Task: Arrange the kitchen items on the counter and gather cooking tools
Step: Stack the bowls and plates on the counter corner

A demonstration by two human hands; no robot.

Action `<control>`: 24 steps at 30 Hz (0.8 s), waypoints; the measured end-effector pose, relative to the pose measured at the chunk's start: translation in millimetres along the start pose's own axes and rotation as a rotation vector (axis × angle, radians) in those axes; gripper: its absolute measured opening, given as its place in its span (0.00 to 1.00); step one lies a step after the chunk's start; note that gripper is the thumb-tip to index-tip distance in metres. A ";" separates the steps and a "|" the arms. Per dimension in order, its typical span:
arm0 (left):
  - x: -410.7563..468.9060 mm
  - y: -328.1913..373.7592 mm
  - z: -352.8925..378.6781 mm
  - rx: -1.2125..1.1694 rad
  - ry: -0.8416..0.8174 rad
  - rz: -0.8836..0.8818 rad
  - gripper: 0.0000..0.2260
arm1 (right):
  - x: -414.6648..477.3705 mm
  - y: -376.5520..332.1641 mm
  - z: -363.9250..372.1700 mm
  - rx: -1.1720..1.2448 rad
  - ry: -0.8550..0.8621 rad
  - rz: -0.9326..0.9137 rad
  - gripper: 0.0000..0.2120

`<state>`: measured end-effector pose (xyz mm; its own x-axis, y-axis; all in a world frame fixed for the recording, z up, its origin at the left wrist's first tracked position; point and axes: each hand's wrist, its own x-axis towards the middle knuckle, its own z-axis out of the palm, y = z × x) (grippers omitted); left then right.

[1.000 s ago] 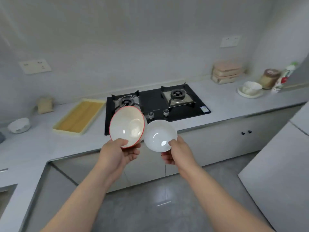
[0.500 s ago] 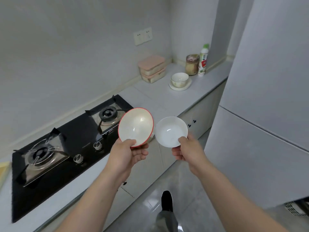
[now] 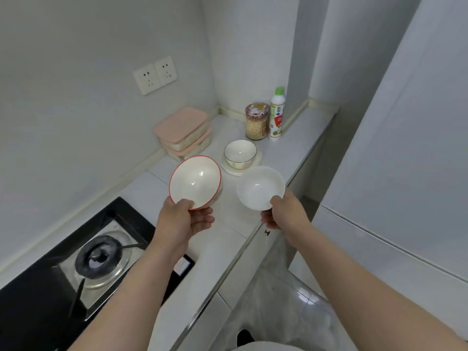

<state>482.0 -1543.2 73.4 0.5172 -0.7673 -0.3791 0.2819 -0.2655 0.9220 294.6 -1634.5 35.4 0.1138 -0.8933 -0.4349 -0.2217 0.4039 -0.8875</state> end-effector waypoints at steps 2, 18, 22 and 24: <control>27.8 10.1 6.9 0.006 -0.003 -0.006 0.14 | 26.9 -16.0 4.0 -0.010 0.004 0.000 0.21; 211.4 56.4 64.1 0.208 0.115 -0.077 0.18 | 291.4 -93.2 60.6 -0.531 -0.055 0.045 0.27; 237.8 56.7 75.7 0.209 0.136 -0.112 0.18 | 314.5 -93.7 68.3 -0.672 -0.098 0.017 0.25; 249.1 56.0 81.0 0.209 0.141 -0.133 0.18 | 324.1 -92.6 72.2 -0.738 -0.115 0.007 0.26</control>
<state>561.1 -1796.5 37.1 0.5980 -0.6331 -0.4915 0.1896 -0.4841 0.8542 422.0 -1947.2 -34.4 0.2015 -0.8488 -0.4889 -0.8106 0.1357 -0.5697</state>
